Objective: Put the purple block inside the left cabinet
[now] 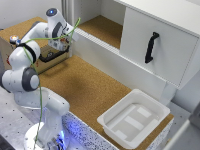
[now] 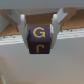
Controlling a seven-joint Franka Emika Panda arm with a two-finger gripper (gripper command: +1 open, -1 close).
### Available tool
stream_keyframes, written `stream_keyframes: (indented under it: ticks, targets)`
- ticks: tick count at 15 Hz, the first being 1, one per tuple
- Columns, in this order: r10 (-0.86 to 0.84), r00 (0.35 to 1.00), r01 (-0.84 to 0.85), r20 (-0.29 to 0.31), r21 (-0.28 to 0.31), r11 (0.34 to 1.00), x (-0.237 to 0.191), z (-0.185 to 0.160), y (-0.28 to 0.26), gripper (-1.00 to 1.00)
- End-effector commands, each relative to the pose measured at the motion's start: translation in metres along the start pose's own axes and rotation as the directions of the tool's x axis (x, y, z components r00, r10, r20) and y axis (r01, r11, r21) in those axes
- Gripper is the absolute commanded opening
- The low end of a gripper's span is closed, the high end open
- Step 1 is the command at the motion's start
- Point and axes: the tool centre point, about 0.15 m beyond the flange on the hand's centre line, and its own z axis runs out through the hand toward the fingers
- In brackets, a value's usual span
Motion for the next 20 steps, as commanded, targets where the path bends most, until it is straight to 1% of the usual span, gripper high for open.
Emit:
stream_keyframes:
  ticks: [1,4,5,7,12,14,15,18,19,20]
  targets:
    - [0.103,0.979,-0.061,0.174,-0.228,0.972,0.07,0.031,-0.02,-1.0]
    - [0.103,0.982,-0.065,0.158,-0.231,0.971,0.093,0.043,-0.012,-1.0]
    - [0.092,0.982,-0.053,0.162,-0.229,0.972,0.101,0.05,-0.011,-1.0]
    - [0.078,0.986,-0.045,0.147,-0.214,0.976,0.114,0.061,-0.008,-1.0]
    - [0.029,0.988,0.004,0.152,-0.213,0.977,0.155,0.104,-0.003,-1.0]
    - [0.027,0.991,0.003,0.132,-0.217,0.976,0.169,0.12,-0.002,-1.0]
    - [0.023,0.99,0.008,0.138,-0.215,0.977,0.176,0.127,0.003,-1.0]
    - [0.018,0.991,0.01,0.13,-0.215,0.977,0.187,0.143,0.002,-1.0]
    - [0.013,0.99,0.016,0.138,-0.212,0.977,0.19,0.147,0.004,-1.0]
    - [0.008,0.992,0.018,0.122,-0.215,0.976,0.193,0.149,0.005,-1.0]
